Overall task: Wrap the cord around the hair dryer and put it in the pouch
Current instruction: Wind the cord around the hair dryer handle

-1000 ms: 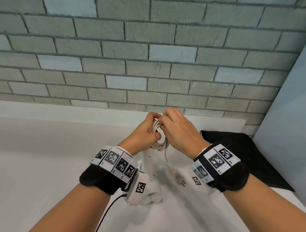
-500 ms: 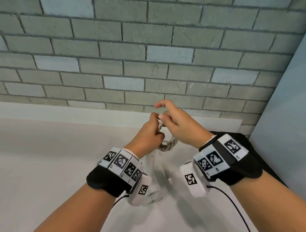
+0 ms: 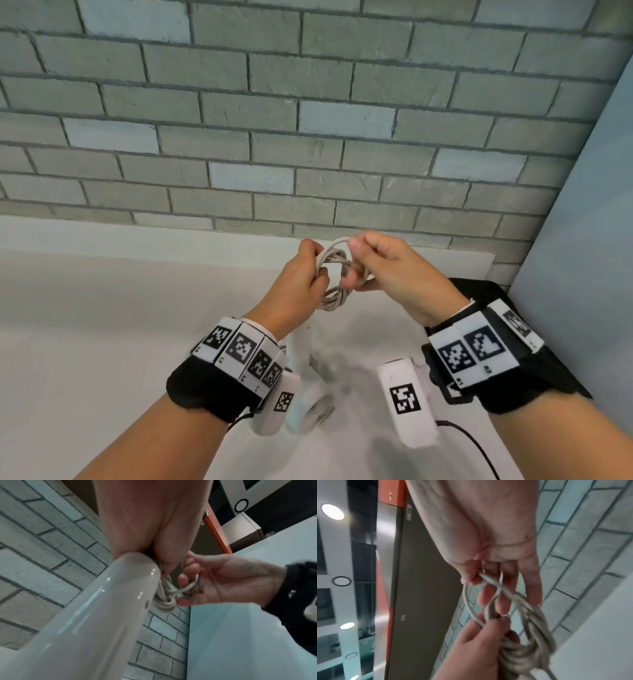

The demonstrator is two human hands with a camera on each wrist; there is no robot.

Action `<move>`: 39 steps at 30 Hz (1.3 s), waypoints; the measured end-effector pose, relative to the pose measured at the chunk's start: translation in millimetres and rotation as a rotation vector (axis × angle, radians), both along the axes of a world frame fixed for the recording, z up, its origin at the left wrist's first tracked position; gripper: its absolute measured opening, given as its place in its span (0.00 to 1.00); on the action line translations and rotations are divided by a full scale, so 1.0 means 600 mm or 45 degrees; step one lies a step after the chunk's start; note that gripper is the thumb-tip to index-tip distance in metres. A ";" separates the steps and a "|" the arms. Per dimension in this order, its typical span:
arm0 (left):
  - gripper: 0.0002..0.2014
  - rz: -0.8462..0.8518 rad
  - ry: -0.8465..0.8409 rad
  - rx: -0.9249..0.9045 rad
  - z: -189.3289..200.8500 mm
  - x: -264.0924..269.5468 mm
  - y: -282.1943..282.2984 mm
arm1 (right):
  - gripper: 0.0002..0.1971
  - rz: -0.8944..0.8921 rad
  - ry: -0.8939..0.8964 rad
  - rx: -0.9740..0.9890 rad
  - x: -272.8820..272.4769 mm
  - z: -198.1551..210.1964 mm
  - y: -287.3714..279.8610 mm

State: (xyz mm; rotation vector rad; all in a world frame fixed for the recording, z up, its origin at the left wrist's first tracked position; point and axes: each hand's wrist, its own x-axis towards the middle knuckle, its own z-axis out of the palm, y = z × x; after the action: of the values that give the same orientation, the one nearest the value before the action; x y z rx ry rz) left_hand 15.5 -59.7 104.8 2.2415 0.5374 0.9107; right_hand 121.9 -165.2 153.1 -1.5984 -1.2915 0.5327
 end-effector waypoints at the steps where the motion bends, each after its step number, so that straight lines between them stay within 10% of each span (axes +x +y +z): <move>1: 0.05 0.002 0.012 0.019 0.001 0.001 0.000 | 0.15 -0.018 -0.026 0.028 -0.002 0.009 -0.001; 8: 0.02 -0.069 0.023 -0.047 0.001 -0.004 -0.002 | 0.04 -0.364 -0.921 0.418 0.031 0.064 -0.017; 14: 0.06 -0.114 -0.014 -0.067 0.000 -0.007 0.000 | 0.14 -0.144 0.082 0.061 0.031 0.059 -0.010; 19: 0.08 -0.103 -0.020 -0.051 -0.003 -0.004 0.002 | 0.05 0.304 0.366 0.303 0.019 0.113 -0.029; 22: 0.09 -0.106 -0.039 -0.035 -0.004 0.001 0.001 | 0.18 0.564 0.422 0.523 0.007 0.126 -0.034; 28: 0.08 -0.106 -0.087 -0.046 -0.005 0.002 0.004 | 0.26 0.599 0.054 0.519 -0.015 0.104 -0.029; 35: 0.11 -0.013 -0.068 -0.037 -0.007 0.000 0.002 | 0.16 -0.031 -1.078 0.777 -0.017 0.144 -0.020; 39: 0.16 0.014 -0.049 -0.011 -0.007 -0.001 0.000 | 0.13 -0.173 -1.245 0.815 0.010 0.161 -0.023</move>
State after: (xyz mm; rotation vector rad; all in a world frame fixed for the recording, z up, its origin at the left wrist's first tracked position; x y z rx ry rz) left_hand 15.1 -59.9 100.7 2.2104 0.5360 0.9537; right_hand 128.1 -179.0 249.8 -1.3701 -1.7697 -0.8005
